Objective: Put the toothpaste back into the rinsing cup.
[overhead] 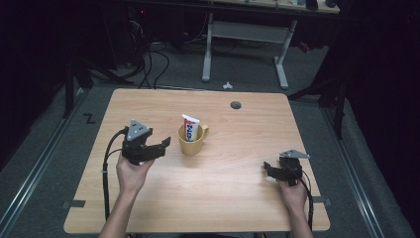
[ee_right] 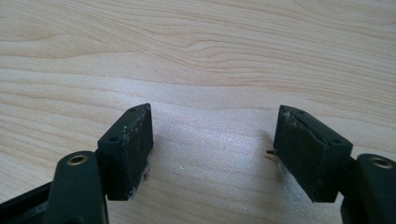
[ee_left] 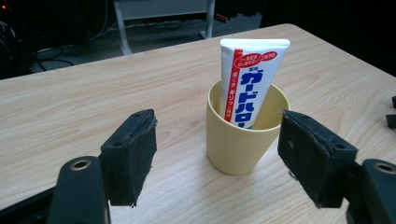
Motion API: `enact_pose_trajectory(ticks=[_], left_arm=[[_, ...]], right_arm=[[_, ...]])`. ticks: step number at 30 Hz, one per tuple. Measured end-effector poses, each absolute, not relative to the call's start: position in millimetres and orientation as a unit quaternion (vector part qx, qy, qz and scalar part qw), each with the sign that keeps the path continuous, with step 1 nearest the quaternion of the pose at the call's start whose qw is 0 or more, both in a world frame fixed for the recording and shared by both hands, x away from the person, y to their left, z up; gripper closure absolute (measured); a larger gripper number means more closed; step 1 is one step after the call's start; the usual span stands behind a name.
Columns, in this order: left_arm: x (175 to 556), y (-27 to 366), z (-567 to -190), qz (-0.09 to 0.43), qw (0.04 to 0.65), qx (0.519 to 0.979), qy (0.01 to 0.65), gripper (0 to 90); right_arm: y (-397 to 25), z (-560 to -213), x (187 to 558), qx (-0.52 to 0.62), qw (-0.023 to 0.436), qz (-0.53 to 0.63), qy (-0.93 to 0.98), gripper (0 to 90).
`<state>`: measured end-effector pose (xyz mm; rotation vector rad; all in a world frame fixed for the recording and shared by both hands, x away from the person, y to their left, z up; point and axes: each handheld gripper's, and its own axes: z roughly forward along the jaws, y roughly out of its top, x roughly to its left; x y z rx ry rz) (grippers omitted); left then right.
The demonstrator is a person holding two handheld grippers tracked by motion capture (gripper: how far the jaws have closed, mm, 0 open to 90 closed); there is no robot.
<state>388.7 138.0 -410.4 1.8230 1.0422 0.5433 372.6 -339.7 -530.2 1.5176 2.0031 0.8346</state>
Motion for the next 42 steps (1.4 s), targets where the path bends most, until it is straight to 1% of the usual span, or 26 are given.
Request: enact_pose_trajectory(ticks=[12, 23, 42], left_arm=[[383.0, 146.1, -412.1, 0.224, 0.477, 0.733, 0.430, 30.1], [380.9, 152.0, -416.5, 0.210, 0.473, 0.734, 0.440, 29.1], [375.2, 165.9, -428.0, 0.203, 0.464, 0.729, 0.459, 33.3]], right_arm=[[-339.7, -530.2, 372.7, 0.556, 0.244, 0.306, 0.733, 28.5], [-339.7, -530.1, 372.7, 0.556, 0.244, 0.306, 0.733, 28.5], [-339.7, -530.2, 372.7, 0.556, 0.244, 0.306, 0.733, 28.5]])
